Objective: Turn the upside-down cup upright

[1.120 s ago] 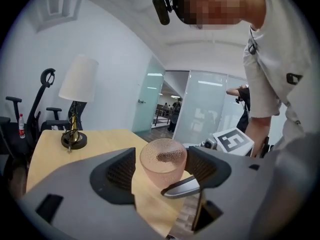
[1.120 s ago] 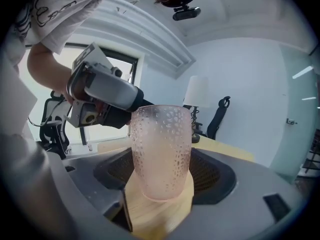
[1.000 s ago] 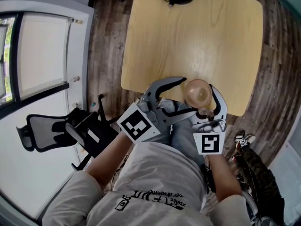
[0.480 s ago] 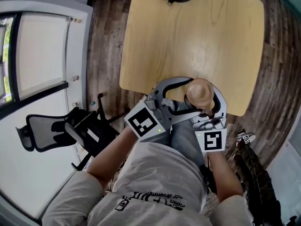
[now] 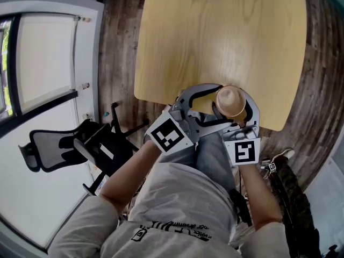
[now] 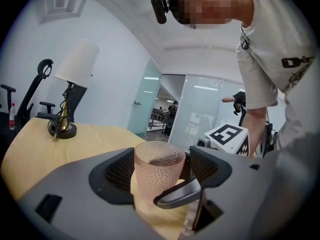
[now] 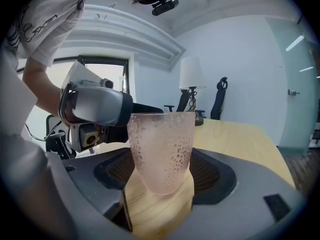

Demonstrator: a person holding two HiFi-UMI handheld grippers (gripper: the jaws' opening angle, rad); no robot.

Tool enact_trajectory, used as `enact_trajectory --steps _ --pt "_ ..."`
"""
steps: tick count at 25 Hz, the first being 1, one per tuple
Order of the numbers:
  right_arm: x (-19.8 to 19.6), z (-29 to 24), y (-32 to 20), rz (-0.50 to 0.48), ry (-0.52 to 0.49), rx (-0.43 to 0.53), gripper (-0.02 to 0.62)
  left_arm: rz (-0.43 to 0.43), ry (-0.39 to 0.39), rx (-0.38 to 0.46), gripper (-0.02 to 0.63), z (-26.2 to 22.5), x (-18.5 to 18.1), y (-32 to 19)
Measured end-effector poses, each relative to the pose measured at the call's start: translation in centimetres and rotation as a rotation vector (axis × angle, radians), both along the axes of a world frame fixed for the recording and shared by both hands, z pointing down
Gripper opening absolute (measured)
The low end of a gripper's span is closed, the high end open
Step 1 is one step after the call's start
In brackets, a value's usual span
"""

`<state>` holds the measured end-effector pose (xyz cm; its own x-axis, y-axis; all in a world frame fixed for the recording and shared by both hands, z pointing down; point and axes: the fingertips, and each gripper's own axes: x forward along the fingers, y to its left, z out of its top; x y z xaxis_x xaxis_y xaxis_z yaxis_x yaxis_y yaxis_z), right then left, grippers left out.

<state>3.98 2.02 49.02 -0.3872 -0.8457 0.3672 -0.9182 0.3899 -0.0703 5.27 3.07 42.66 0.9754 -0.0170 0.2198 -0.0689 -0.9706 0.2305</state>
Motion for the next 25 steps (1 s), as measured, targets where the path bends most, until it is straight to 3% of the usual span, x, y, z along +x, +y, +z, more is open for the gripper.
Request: enact_trajectory --steps 25 --pt "0.9 4.7 0.5 -0.003 0.043 -0.067 0.327 0.005 -0.040 -0.012 0.337 3.8 1.1 0.7"
